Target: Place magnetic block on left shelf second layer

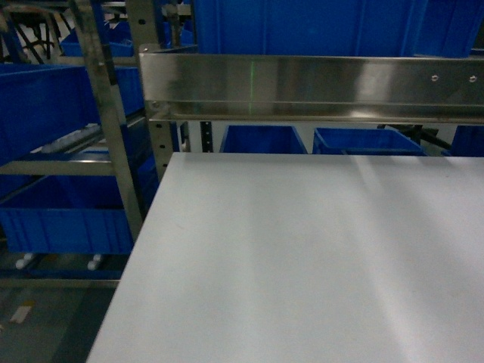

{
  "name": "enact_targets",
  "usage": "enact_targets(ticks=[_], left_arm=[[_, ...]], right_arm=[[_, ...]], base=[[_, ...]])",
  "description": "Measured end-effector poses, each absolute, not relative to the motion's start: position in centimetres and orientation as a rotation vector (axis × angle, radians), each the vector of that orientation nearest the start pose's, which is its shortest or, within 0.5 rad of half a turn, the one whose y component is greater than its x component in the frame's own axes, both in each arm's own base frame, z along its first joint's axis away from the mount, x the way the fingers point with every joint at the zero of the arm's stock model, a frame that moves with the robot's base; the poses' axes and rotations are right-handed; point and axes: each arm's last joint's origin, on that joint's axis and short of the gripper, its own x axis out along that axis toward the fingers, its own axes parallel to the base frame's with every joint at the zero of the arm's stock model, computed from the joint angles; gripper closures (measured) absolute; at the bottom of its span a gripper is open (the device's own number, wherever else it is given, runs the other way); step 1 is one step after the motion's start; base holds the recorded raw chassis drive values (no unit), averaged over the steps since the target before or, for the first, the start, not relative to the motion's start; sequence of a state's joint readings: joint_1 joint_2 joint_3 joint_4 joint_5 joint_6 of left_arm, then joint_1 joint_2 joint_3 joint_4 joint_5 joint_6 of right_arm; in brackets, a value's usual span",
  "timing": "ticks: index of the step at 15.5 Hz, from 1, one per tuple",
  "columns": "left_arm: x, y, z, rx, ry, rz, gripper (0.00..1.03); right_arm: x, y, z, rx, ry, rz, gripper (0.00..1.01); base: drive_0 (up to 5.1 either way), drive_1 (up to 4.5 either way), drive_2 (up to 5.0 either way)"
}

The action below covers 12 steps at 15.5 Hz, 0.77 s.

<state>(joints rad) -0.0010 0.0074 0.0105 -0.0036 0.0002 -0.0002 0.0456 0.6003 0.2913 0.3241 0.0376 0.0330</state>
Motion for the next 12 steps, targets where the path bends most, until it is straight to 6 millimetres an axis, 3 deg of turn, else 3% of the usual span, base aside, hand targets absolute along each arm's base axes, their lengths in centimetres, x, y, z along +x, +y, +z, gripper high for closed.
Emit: enact_targets(ticks=[12], left_arm=[[9.75,-0.01,16.62,0.000,0.000,-0.001,0.05]], right_arm=[[15.03,0.58,23.72,0.034,-0.016,0.008,0.67]], base=[[-5.0,2.46,2.5]])
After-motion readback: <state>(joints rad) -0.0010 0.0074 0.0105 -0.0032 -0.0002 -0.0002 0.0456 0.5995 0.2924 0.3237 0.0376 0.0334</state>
